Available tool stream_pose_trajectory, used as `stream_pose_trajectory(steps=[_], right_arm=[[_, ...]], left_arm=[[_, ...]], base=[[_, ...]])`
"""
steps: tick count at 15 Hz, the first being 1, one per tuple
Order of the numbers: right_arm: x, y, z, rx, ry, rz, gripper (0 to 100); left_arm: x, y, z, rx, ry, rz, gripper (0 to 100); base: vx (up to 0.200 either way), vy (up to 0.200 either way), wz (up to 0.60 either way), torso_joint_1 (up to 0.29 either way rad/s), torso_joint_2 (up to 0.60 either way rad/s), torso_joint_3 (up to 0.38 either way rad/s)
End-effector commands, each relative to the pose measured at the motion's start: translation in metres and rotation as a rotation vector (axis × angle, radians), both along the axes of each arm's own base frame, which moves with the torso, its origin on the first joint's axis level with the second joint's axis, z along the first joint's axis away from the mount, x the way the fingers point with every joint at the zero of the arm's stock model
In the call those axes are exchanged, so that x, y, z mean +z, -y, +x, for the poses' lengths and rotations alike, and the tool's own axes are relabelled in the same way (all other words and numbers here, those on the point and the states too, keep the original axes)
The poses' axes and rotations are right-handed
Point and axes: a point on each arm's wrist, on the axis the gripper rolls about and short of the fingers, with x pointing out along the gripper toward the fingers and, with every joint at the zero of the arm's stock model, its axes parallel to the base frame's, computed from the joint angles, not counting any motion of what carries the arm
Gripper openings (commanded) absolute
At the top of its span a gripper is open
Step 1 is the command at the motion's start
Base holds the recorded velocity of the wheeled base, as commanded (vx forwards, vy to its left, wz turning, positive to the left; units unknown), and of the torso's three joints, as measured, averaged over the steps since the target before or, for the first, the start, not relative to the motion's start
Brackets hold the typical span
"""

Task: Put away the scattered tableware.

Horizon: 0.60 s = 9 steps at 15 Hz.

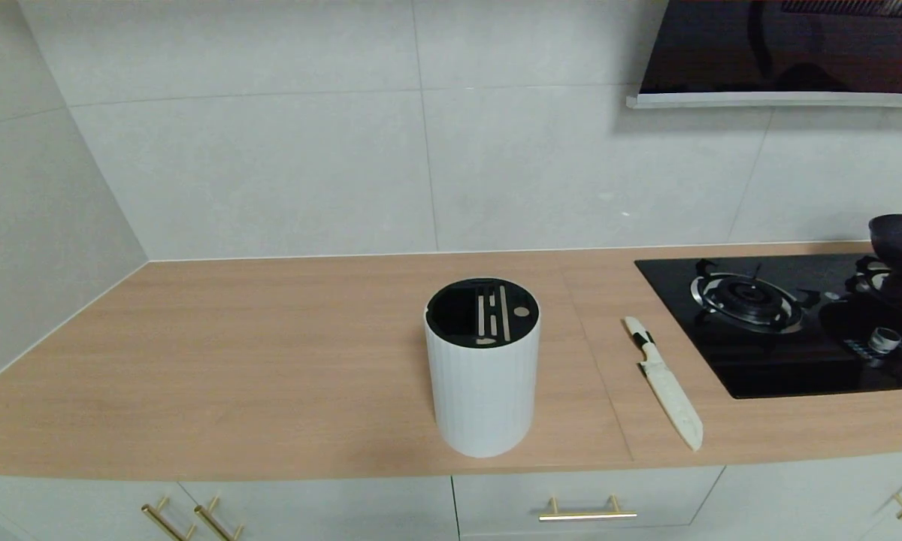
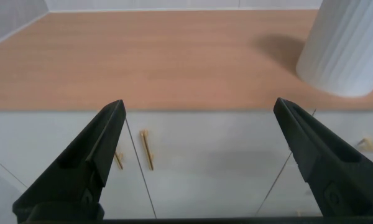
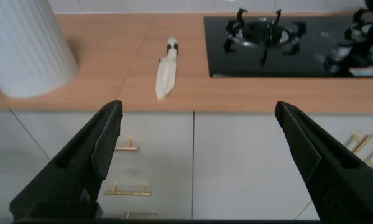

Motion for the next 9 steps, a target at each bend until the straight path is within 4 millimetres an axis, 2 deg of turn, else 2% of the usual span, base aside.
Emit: stream_pose_trajectory(steps=[1, 7, 9], right_arm=[[0.0001, 0.0, 0.0001, 0.0, 0.0, -0.001, 100], [0.0001, 0.0, 0.0001, 0.0, 0.0, -0.001, 100], [0.0001, 0.0, 0.0001, 0.002, 0.0, -0.001, 100]], left_arm=[[0.0, 0.0, 0.0, 0.001, 0.0, 0.0, 100], [0.0, 0.0, 0.0, 0.001, 0.0, 0.0, 100], [0.0, 0.0, 0.0, 0.001, 0.0, 0.0, 100]], base=[[0.0, 0.0, 0.0, 0.3, -0.61, -0.32], [0.0, 0.0, 0.0, 0.201, -0.41, -0.216], [0.0, 0.0, 0.0, 0.076, -0.16, -0.073]])
